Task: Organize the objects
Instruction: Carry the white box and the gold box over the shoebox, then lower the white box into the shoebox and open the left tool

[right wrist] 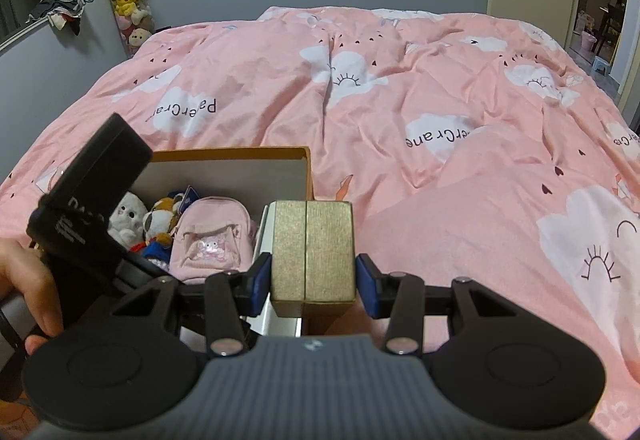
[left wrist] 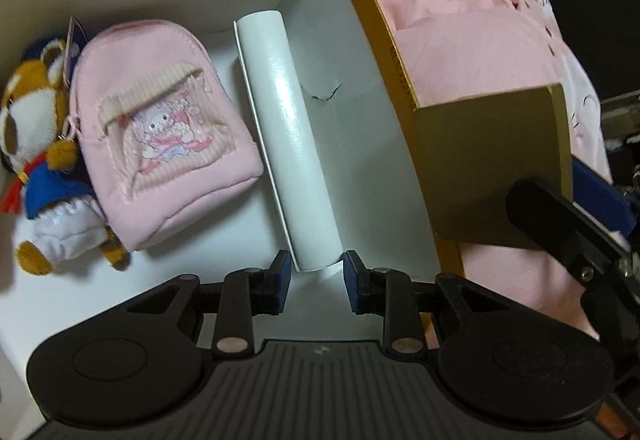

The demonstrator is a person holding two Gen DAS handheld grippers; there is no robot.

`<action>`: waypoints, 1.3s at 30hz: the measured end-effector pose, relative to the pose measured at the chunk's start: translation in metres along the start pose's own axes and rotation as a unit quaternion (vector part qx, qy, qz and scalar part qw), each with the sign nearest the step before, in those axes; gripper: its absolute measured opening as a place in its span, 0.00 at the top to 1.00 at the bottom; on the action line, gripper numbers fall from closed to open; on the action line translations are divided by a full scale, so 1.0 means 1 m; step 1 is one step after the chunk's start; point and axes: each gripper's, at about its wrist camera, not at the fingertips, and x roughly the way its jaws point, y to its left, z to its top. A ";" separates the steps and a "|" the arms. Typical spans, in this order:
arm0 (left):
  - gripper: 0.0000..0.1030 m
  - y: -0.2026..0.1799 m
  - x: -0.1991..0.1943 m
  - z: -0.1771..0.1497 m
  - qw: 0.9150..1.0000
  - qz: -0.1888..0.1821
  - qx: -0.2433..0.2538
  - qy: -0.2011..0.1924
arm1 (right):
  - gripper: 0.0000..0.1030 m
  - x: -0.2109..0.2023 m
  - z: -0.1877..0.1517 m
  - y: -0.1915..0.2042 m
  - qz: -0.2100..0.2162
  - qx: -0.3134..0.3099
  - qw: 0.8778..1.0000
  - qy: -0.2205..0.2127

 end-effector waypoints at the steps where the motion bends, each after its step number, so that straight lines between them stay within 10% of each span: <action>1: 0.70 0.001 0.001 0.000 1.000 -0.004 -0.004 0.000 | 0.55 0.000 0.000 0.000 0.000 0.000 1.000 0.000; 20: 0.73 0.024 0.005 0.014 0.997 -0.048 -0.050 -0.039 | 0.55 0.002 -0.002 0.002 0.006 -0.008 1.000 0.010; 33: 0.73 0.034 -0.044 0.019 0.993 0.012 0.001 -0.121 | 0.55 -0.003 0.003 0.014 0.034 -0.023 0.999 0.006; 39: 0.94 0.055 -0.039 0.016 0.990 0.067 -0.008 -0.124 | 0.55 0.010 0.006 0.035 0.071 -0.055 0.995 0.031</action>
